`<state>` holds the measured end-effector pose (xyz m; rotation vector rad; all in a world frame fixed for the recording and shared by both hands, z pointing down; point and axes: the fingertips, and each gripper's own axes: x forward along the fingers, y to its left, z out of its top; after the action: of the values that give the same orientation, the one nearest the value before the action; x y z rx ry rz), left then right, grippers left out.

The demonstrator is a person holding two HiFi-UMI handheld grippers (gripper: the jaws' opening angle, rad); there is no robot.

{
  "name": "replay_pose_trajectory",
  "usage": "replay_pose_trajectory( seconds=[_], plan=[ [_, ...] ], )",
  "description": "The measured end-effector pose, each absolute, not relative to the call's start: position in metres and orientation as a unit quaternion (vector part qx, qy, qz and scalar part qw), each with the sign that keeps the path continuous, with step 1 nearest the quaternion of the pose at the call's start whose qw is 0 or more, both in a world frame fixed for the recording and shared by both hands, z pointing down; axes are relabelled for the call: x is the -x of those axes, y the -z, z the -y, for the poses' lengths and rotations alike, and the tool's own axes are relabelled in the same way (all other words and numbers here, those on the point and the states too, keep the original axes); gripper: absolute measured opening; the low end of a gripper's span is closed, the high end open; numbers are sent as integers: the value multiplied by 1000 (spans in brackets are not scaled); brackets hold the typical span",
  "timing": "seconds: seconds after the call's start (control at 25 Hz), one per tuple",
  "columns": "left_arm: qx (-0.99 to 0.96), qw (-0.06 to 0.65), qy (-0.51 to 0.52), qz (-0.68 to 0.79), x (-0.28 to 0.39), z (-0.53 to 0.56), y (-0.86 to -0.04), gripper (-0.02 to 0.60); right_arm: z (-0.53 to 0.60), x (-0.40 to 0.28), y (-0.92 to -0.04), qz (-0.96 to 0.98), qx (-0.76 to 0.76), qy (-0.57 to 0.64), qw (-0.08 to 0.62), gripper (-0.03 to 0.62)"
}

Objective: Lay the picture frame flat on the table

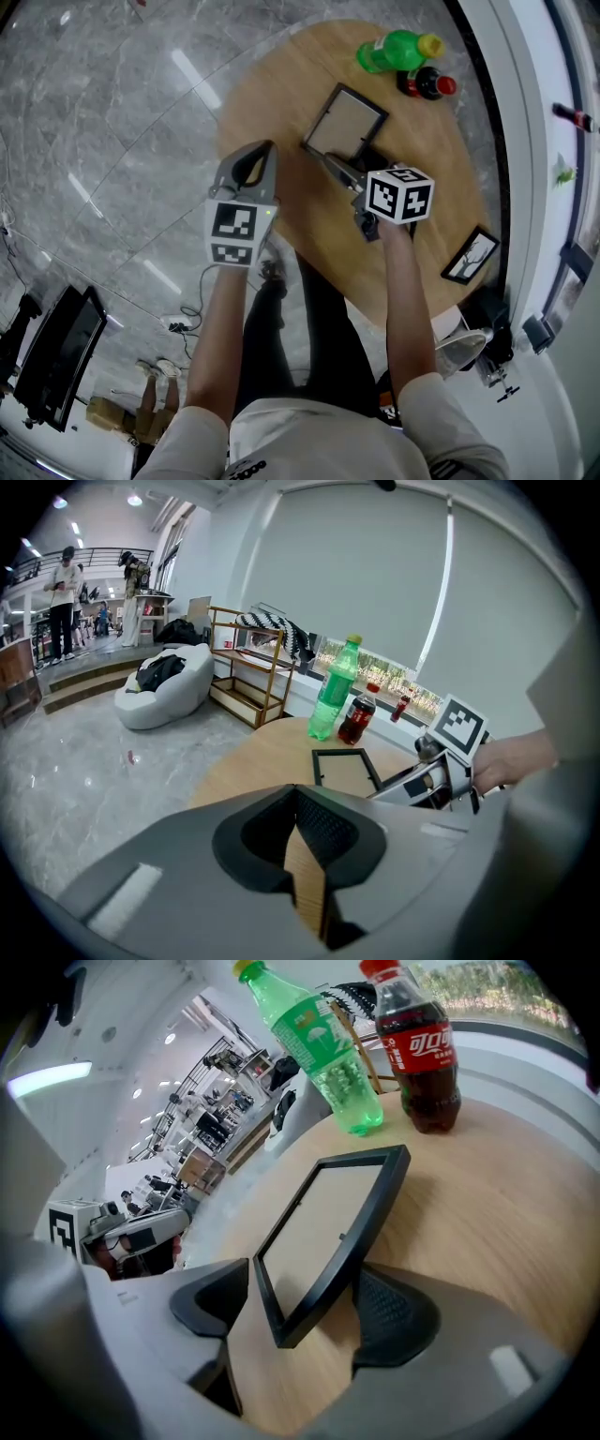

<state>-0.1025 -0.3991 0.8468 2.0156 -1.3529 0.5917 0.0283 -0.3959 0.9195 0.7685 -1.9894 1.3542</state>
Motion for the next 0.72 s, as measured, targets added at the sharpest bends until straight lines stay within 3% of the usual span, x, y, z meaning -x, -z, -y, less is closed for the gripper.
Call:
replay_pose_trajectory(
  seconds=[0.52,0.72],
  plan=[
    [-766,304,-242,512,109,369,-832,11,374,-48,-917,706,-322,-575,260,335],
    [-762,309,-240,516,116,344,-809,11,362,-54,-875,711,-339,-562,255,293]
  ],
)
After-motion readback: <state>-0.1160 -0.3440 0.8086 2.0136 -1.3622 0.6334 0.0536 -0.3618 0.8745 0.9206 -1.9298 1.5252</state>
